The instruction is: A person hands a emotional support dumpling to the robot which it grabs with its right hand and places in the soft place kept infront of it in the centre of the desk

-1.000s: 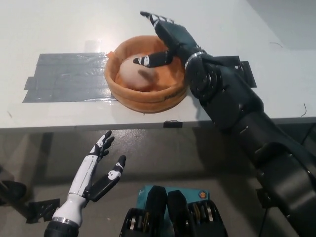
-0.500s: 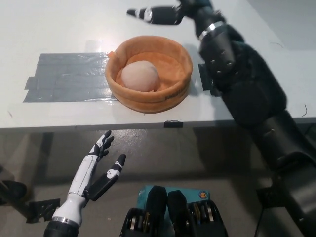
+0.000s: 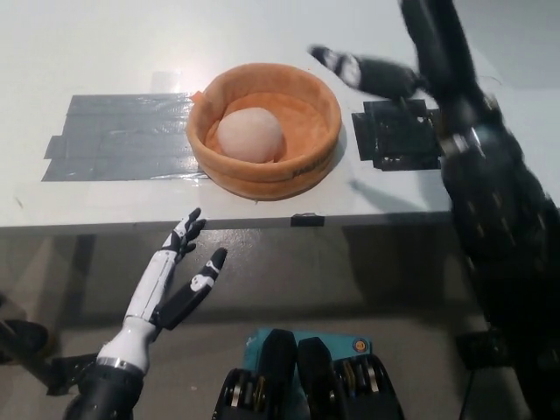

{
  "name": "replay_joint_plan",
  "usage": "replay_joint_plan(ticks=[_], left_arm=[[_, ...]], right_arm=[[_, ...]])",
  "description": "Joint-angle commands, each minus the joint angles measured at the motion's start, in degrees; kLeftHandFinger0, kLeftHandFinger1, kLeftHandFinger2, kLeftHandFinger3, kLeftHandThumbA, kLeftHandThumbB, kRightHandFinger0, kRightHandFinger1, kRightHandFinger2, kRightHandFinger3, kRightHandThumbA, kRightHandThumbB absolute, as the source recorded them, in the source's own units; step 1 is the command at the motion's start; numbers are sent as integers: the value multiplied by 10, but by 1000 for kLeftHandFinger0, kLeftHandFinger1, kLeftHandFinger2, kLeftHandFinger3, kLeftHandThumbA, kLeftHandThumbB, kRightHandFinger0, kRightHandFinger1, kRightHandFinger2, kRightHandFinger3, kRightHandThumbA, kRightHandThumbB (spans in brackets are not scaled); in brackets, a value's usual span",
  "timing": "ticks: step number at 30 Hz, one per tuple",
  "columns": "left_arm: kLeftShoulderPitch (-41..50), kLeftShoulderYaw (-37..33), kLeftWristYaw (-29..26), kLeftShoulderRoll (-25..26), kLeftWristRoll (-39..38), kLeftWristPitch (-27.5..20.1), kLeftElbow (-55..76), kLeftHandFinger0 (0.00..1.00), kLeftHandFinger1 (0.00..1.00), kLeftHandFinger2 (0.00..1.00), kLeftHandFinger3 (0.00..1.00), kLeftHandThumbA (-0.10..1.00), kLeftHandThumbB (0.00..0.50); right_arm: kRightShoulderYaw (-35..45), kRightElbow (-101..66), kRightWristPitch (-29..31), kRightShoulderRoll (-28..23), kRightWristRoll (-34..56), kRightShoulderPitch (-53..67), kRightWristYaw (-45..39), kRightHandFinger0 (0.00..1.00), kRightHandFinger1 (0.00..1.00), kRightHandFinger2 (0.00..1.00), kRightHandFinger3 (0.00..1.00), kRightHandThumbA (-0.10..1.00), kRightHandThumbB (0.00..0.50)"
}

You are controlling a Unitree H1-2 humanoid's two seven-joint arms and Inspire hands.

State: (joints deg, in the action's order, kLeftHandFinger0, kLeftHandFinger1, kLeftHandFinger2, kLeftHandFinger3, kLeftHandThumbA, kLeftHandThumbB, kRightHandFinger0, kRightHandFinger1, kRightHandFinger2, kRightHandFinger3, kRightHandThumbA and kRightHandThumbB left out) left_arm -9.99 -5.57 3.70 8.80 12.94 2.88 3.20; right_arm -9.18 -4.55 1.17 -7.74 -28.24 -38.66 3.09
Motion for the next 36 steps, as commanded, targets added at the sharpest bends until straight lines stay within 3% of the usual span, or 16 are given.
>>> replay_joint_plan(ticks=[1,4,5,15,20,36], left_arm=[[-42,11,0,13,-3,-12,3,1000,1000,1000,1000,732,0],[-39,8,0,11,-1,-13,1,1000,1000,1000,1000,738,0],[-38,8,0,11,-3,-16,-3,1000,1000,1000,1000,739,0],[11,-4,7,10,-4,-21,7,1000,1000,1000,1000,690,0],[50,-12,6,5,1,-18,21,1000,1000,1000,1000,599,0],[112,-28,4,5,10,-30,39,1000,1000,1000,1000,493,0]], right_arm=[[26,-133,47,-12,17,110,20,1000,1000,1000,1000,780,92],[28,-91,74,1,21,168,41,1000,1000,1000,1000,764,99],[30,-65,95,6,26,185,52,1000,1000,1000,1000,706,91],[37,128,181,19,30,278,103,1000,1000,1000,1000,678,111],[31,134,167,19,34,323,85,1000,1000,1000,1000,715,154],[14,130,168,25,16,398,85,1000,1000,1000,1000,696,178]])
